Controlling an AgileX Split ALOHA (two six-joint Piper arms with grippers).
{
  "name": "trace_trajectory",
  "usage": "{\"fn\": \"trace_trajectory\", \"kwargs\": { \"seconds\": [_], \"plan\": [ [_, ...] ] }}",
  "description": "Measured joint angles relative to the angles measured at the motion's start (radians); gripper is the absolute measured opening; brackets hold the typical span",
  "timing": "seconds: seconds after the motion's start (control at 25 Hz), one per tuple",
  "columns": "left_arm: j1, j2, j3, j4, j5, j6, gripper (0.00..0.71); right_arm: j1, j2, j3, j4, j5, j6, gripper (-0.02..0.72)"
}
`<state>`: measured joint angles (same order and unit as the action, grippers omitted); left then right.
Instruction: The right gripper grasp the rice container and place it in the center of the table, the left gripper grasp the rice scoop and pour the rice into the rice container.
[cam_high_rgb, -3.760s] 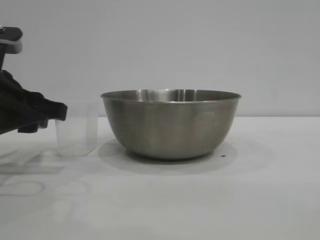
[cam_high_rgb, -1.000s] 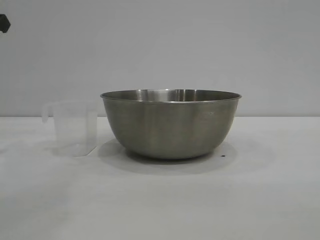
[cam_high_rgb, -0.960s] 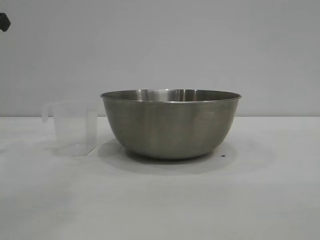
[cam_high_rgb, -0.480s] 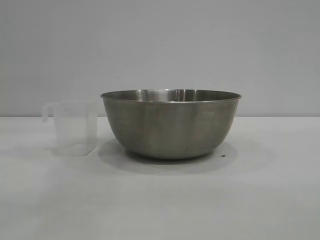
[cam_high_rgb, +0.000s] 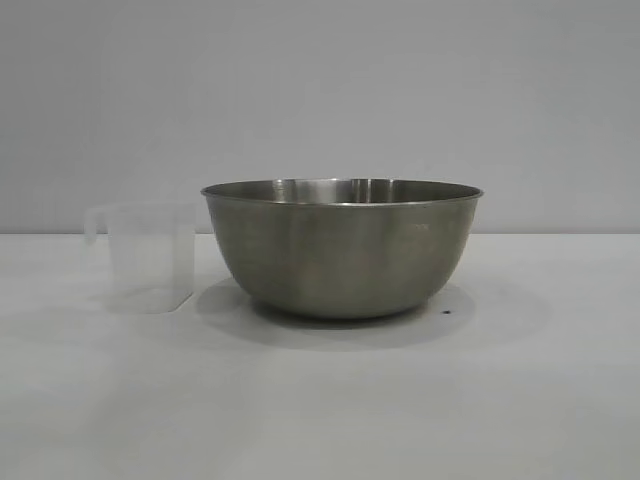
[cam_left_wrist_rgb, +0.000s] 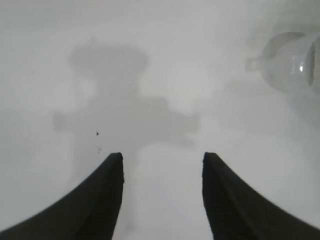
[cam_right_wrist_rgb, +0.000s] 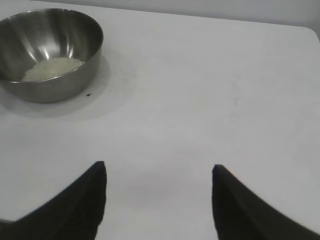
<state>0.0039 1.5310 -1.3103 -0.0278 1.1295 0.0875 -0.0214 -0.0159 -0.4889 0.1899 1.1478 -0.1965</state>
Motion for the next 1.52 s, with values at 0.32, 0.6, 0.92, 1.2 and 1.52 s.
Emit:
{"fn": "trace_trajectory", "kwargs": {
  "seconds": [0.32,0.6,0.92,1.2,1.52],
  "plan": [
    [0.000,-0.154,0.000,0.024,0.101,0.003,0.313,0.000,0.000,0.000,0.000,0.000,0.000,0.403],
    [0.000,-0.343,0.060,0.024,0.116,0.003,0.313,0.000,0.000,0.000,0.000,0.000,0.000,0.403],
    [0.000,-0.588,0.215,0.024,0.123,0.001,0.313,0.000,0.000,0.000,0.000,0.000,0.000,0.403],
    [0.000,-0.788,0.362,0.024,0.126,-0.007,0.313,0.000,0.000,0.000,0.000,0.000,0.000,0.403],
    [0.000,-1.033,0.501,0.024,0.130,-0.015,0.313,0.000,0.000,0.000,0.000,0.000,0.000,0.403]
  ]
}}
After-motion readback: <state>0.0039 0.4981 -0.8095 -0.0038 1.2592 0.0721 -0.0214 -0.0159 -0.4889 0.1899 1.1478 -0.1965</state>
